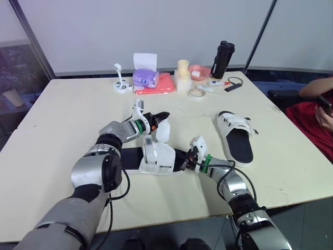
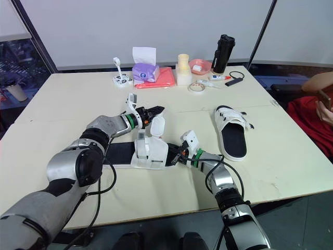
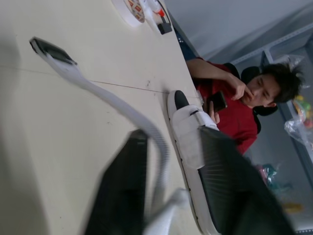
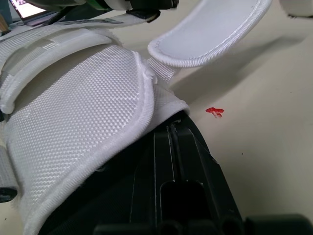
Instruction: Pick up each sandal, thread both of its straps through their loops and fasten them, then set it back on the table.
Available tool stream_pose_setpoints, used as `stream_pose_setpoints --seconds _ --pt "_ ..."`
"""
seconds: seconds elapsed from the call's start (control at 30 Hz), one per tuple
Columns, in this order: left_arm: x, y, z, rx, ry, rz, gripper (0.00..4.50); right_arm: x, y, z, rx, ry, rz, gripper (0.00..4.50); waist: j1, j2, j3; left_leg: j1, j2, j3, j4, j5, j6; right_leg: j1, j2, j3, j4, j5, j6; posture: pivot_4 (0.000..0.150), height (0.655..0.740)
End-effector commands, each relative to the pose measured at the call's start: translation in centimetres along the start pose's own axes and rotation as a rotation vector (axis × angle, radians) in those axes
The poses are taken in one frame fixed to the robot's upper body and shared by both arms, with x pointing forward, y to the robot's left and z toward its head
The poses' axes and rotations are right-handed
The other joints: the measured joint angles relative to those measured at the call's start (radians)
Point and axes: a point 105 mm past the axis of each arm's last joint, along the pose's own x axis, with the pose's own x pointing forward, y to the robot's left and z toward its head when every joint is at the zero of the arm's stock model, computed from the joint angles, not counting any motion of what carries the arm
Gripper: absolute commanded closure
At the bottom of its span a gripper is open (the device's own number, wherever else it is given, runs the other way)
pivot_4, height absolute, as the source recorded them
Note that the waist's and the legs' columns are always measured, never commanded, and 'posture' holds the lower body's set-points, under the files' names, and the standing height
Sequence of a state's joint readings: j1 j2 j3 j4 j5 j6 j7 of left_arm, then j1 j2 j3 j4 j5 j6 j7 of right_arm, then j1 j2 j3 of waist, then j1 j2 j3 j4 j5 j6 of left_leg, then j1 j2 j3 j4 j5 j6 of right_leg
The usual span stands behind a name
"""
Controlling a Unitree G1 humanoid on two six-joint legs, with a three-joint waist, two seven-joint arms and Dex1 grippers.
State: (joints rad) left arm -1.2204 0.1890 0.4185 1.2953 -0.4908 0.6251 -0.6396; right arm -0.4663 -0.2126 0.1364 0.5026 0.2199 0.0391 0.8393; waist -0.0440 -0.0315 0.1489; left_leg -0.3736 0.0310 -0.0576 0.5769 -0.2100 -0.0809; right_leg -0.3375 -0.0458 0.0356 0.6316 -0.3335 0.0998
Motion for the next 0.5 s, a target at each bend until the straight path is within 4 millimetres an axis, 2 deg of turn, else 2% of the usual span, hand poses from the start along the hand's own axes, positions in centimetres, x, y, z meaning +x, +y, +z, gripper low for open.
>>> stream_pose_setpoints --seconds 0.03,0.13,0.2,0.37,0.43,0.5 --pt "0.4 -1.6 1.6 0.041 -0.046 -0.039 4.42 -3.1 -0.6 -8.7 0.163 0.283 -0.151 4.5 0.0 0.0 0.0 0.0 0.0 0.0 0.0 0.0 0.0 0.0 0.0 0.0 0.0 0.0 0.0 0.15 0.74" --pt "0.2 -2.0 1.9 0.101 -0.043 -0.061 4.42 -3.0 -0.6 -8.7 0.165 0.279 -0.156 4.5 0.0 0.0 0.0 0.0 0.0 0.0 0.0 0.0 0.0 0.0 0.0 0.0 0.0 0.0 0.0 0.15 0.74" --pt "0.2 -2.5 2.1 0.225 -0.016 -0.086 4.42 -2.9 -0.5 -8.7 0.166 0.279 -0.157 4.5 0.0 0.0 0.0 0.0 0.0 0.0 0.0 0.0 0.0 0.0 0.0 0.0 0.0 0.0 0.0 0.15 0.74" --pt "0.0 -4.8 1.4 0.761 0.111 -0.24 4.42 -3.1 -0.4 -8.9 0.171 0.28 -0.16 4.5 0.001 0.0 0.0 0.0 0.0 0.0 0.0 0.001 -0.002 0.001 0.0 -0.001 0.0 0.002 -0.003 0.15 0.74" --pt "-0.5 -5.4 0.4 1.079 0.158 -0.325 4.42 -3.2 -0.4 -9.1 0.173 0.285 -0.161 4.5 0.001 0.002 -0.001 0.0 0.0 0.0 0.0 0.001 -0.002 0.001 0.0 0.0 0.0 0.002 -0.004 0.15 0.74" --pt "-1.2 -5.1 -1.0 1.329 0.218 -0.385 4.42 -3.3 -0.5 -9.1 0.173 0.287 -0.161 4.5 0.002 0.003 -0.002 0.0 0.0 0.0 -0.001 0.0 -0.003 0.001 -0.001 0.0 -0.001 0.002 -0.004 0.15 0.74"
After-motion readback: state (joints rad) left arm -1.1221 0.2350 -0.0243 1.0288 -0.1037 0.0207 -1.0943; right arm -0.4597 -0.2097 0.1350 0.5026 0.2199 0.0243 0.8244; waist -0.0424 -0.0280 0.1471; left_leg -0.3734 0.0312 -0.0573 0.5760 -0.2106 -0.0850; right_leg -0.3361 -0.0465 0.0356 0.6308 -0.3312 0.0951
